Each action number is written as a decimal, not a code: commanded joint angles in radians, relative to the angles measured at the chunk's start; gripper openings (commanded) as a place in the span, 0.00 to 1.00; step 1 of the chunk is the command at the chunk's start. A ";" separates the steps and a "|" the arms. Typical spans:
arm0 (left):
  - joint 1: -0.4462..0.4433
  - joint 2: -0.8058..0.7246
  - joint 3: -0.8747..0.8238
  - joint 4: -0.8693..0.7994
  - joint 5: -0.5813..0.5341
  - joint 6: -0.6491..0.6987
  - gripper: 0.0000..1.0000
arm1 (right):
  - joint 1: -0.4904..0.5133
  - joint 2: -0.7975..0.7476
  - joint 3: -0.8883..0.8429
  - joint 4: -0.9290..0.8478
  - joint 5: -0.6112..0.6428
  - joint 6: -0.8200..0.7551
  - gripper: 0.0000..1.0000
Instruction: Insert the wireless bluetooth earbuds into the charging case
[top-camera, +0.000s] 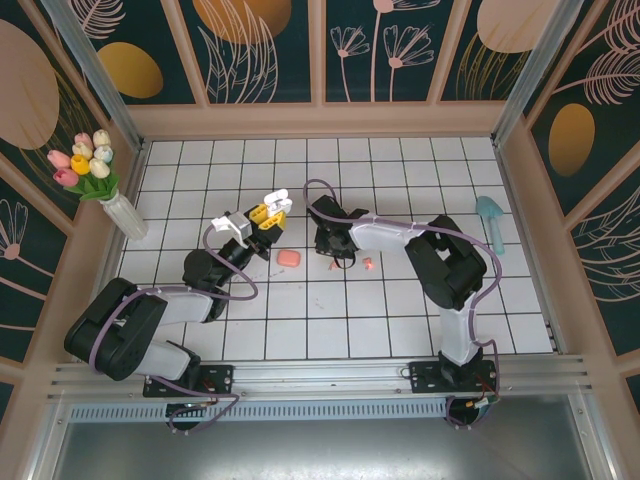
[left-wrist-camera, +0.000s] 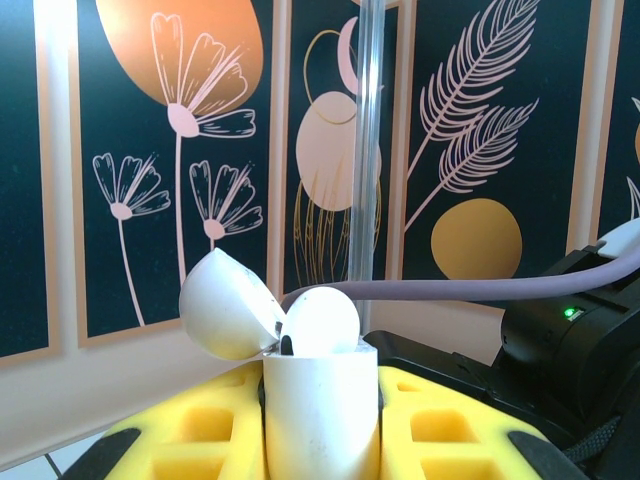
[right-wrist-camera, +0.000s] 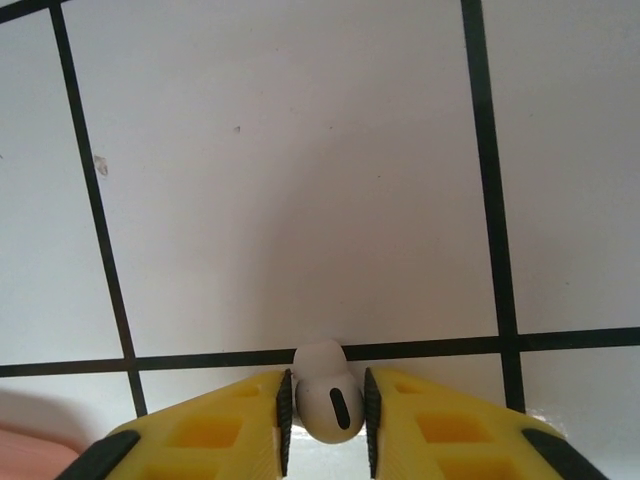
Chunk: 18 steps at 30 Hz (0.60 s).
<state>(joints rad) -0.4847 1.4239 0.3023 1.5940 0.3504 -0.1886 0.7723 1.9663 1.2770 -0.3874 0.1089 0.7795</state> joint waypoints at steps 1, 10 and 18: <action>-0.003 0.004 0.007 0.223 -0.008 -0.015 0.00 | 0.006 0.026 0.017 -0.043 0.042 -0.055 0.25; -0.003 -0.003 0.011 0.212 -0.004 -0.018 0.00 | -0.004 0.047 0.117 -0.046 0.152 -0.532 0.24; -0.003 -0.003 0.017 0.207 -0.001 -0.023 0.00 | -0.068 0.102 0.185 -0.069 0.042 -0.792 0.24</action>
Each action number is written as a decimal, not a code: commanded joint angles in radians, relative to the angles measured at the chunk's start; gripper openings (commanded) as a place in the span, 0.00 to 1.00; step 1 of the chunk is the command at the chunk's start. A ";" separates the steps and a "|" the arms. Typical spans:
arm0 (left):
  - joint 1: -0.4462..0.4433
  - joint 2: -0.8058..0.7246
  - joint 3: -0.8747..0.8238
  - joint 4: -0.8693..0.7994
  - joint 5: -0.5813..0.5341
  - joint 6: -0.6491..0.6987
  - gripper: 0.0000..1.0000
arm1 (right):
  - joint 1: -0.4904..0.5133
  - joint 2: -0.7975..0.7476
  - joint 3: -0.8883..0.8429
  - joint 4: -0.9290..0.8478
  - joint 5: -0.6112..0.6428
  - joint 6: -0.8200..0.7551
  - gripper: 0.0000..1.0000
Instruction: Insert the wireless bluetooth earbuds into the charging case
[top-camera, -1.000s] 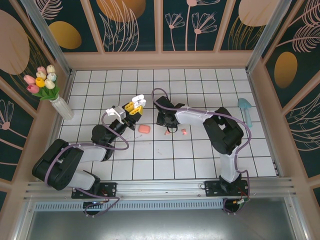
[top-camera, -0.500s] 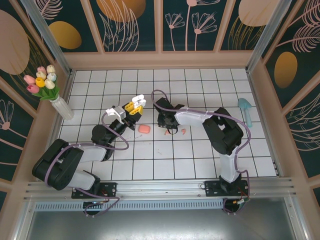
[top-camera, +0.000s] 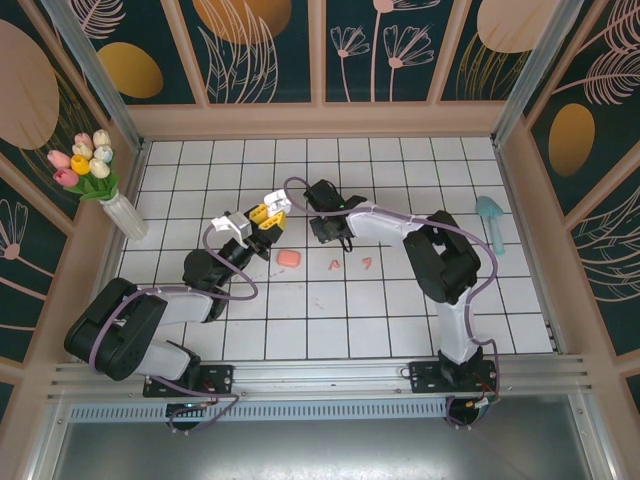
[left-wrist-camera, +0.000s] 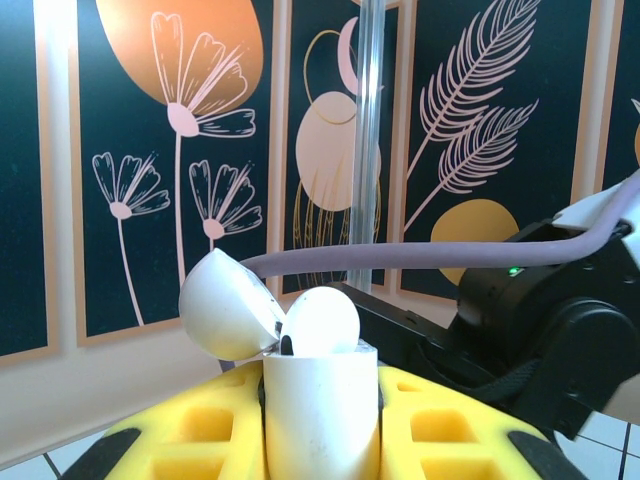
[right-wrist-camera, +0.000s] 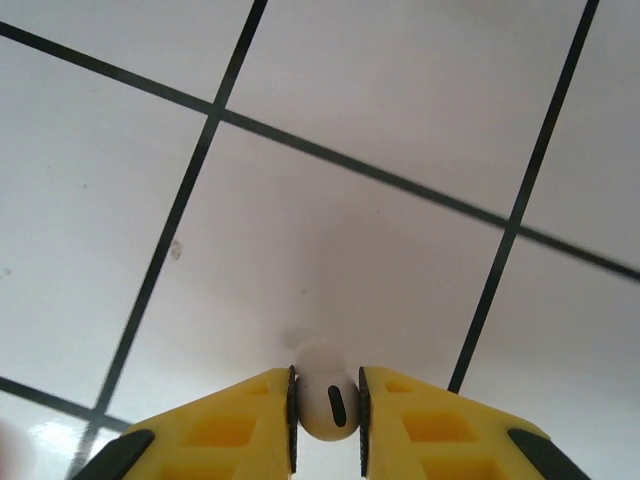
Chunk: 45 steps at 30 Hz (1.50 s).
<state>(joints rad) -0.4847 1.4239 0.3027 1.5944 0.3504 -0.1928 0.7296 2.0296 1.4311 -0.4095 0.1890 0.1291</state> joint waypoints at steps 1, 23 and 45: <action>-0.003 -0.002 0.019 0.204 -0.001 -0.019 0.00 | -0.034 0.046 0.035 -0.054 -0.058 -0.157 0.24; -0.003 0.031 0.038 0.236 -0.005 -0.044 0.00 | -0.107 -0.061 0.019 -0.048 -0.106 0.692 0.52; -0.002 0.053 0.046 0.236 -0.027 -0.026 0.00 | -0.035 0.118 0.151 -0.193 0.080 0.903 0.55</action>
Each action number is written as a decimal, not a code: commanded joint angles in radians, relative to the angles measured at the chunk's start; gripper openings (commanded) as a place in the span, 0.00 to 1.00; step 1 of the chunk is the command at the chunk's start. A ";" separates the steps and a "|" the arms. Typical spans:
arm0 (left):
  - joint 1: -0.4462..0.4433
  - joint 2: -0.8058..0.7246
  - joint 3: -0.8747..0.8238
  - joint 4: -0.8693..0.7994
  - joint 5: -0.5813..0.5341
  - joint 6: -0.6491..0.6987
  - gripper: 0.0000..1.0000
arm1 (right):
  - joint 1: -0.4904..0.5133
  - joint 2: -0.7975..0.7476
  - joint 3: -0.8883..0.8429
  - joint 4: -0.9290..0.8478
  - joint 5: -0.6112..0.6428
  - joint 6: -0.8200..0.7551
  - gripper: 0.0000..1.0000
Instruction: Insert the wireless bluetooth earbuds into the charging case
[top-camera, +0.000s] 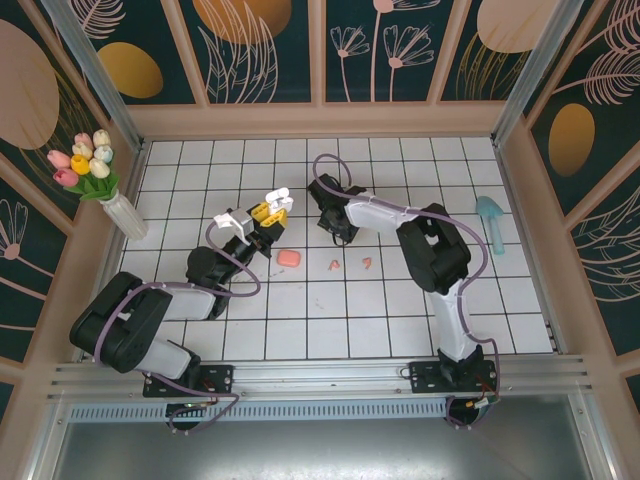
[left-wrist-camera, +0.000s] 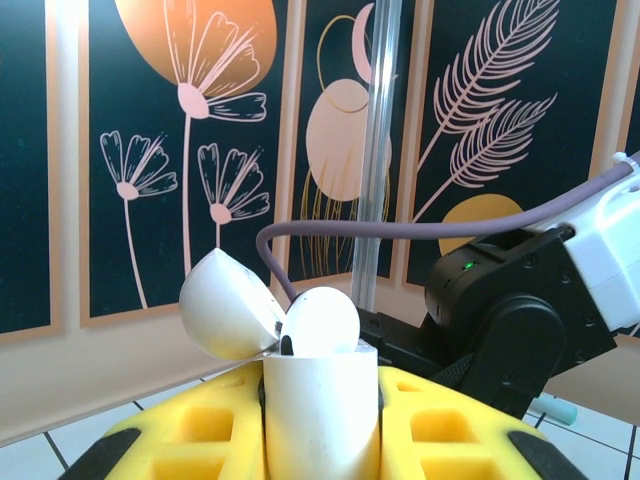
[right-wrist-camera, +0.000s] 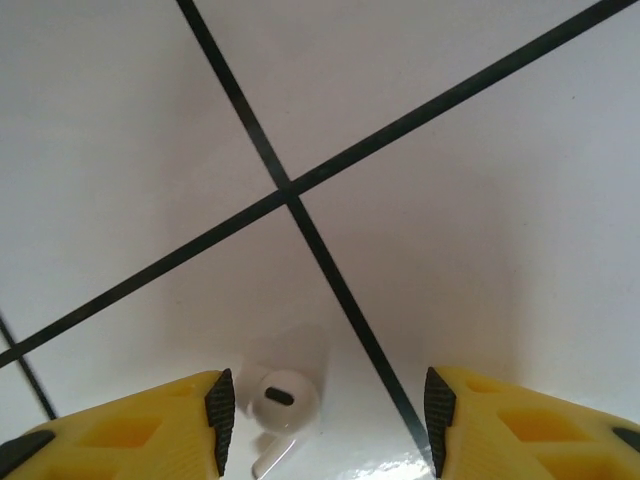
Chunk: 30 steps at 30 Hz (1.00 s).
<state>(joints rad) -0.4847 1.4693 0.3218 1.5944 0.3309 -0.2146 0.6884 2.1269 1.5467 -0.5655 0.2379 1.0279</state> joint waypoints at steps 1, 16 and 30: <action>-0.003 0.008 0.028 0.236 -0.007 -0.005 0.00 | 0.007 0.026 0.040 -0.036 0.028 -0.001 0.55; -0.003 0.020 0.036 0.237 -0.006 -0.009 0.00 | 0.016 0.075 0.079 -0.020 0.002 -0.032 0.53; -0.003 0.016 0.034 0.237 -0.007 -0.012 0.00 | 0.027 0.070 0.018 0.016 -0.043 -0.202 0.33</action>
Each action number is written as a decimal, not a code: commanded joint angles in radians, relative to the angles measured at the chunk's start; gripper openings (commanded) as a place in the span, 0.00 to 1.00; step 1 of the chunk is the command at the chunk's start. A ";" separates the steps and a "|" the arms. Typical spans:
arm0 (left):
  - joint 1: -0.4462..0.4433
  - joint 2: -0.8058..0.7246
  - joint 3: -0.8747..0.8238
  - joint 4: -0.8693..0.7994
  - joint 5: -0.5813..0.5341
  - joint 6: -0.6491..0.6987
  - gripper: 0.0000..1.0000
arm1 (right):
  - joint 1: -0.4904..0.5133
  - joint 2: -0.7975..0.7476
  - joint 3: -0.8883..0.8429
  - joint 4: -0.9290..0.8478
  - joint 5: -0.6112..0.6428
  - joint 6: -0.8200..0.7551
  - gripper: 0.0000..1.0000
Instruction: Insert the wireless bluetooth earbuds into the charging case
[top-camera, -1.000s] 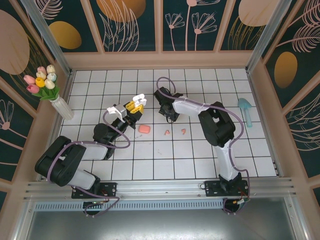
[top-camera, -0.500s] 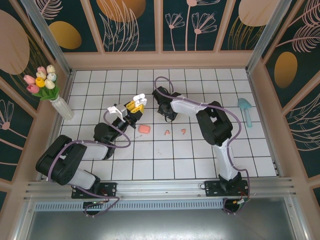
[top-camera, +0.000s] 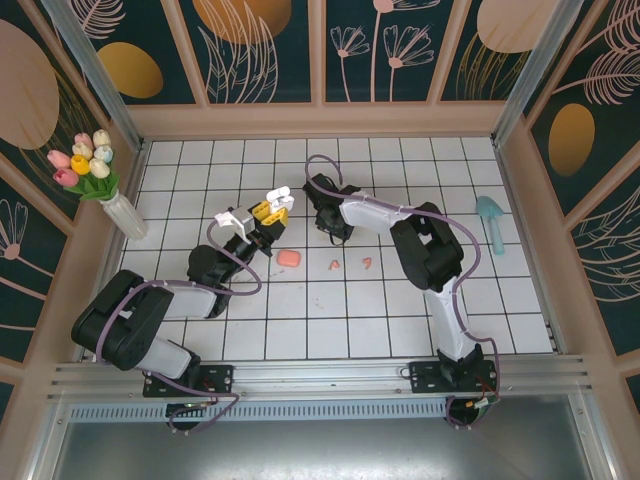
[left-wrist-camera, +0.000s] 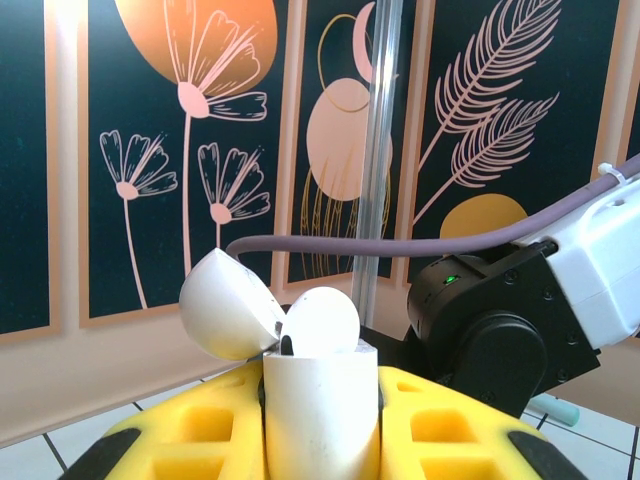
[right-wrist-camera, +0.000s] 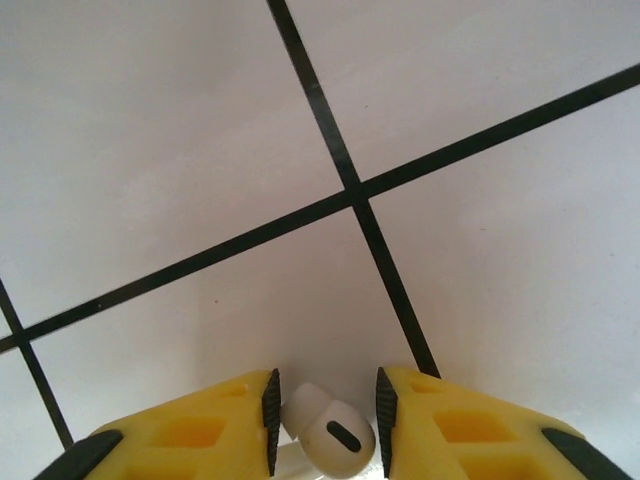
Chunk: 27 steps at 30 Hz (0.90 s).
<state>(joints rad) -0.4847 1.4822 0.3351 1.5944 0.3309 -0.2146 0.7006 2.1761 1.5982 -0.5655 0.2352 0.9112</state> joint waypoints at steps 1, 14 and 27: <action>-0.004 0.003 0.021 0.236 -0.008 -0.012 0.00 | 0.015 0.013 -0.044 0.023 -0.041 -0.115 0.32; -0.003 -0.006 0.019 0.236 -0.007 -0.022 0.00 | 0.015 -0.035 -0.079 0.092 -0.104 -0.777 0.31; -0.003 -0.013 0.021 0.236 -0.006 -0.034 0.00 | -0.024 -0.110 -0.071 0.084 -0.202 -0.587 0.54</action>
<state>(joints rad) -0.4847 1.4818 0.3351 1.5944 0.3309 -0.2268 0.6777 2.1414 1.5375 -0.4606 0.0952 0.2138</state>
